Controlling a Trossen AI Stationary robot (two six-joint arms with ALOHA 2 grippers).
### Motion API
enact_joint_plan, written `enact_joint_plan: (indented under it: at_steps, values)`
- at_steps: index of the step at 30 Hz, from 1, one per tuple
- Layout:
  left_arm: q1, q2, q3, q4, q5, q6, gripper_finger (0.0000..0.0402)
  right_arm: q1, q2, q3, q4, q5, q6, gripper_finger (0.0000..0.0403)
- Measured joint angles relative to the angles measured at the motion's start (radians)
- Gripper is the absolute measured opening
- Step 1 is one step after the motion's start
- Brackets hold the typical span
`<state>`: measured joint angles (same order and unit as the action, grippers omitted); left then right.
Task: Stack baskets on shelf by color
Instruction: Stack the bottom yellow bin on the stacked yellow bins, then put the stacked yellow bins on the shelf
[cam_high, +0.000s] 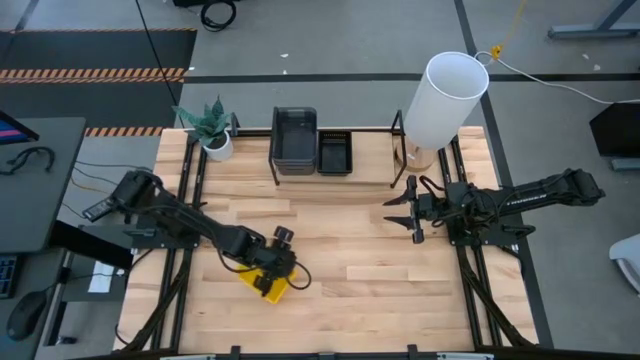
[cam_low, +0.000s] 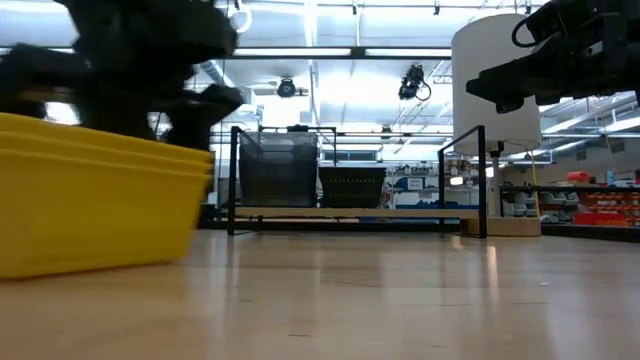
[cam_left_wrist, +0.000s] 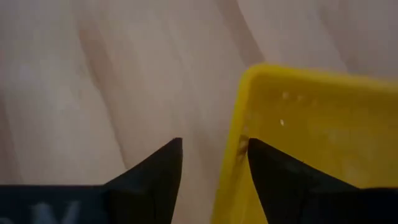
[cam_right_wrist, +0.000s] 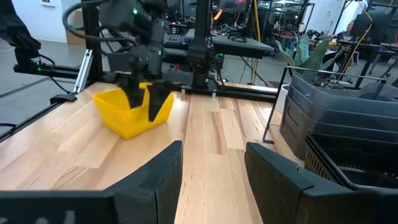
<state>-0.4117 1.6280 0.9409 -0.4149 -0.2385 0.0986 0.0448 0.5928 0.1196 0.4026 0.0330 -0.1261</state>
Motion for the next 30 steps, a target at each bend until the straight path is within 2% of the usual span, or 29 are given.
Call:
enact_joint_plan:
  at_steps: [8,14,17,20,24,26,30]
  values:
    - [0.067,0.054,0.0,0.405,-0.099,0.015,0.0173,0.0,0.004,0.0,0.004,0.0,0.0,0.018]
    - [0.169,0.072,0.004,0.513,-0.145,0.095,0.0172,0.0,0.004,0.0,0.008,0.0,0.002,0.018]
    - [0.194,0.04,0.03,0.44,-0.134,0.017,0.0172,0.0,0.004,0.0,0.007,-0.001,0.003,0.018]
    - [0.203,-0.025,0.064,0.344,-0.044,-0.071,0.0172,0.0,0.006,0.0,0.007,0.0,0.001,0.018]
    - [0.202,-0.093,0.085,0.119,0.101,-0.289,0.0172,0.0,0.005,0.0,0.014,0.0,0.003,0.018]
    - [0.201,-0.121,0.086,0.01,0.142,-0.388,0.0172,0.001,0.005,0.0,0.016,0.0,0.003,0.018]
    - [0.162,-0.15,0.086,-0.235,0.19,-0.488,0.0172,0.001,0.005,0.0,0.015,0.0,0.003,0.018]
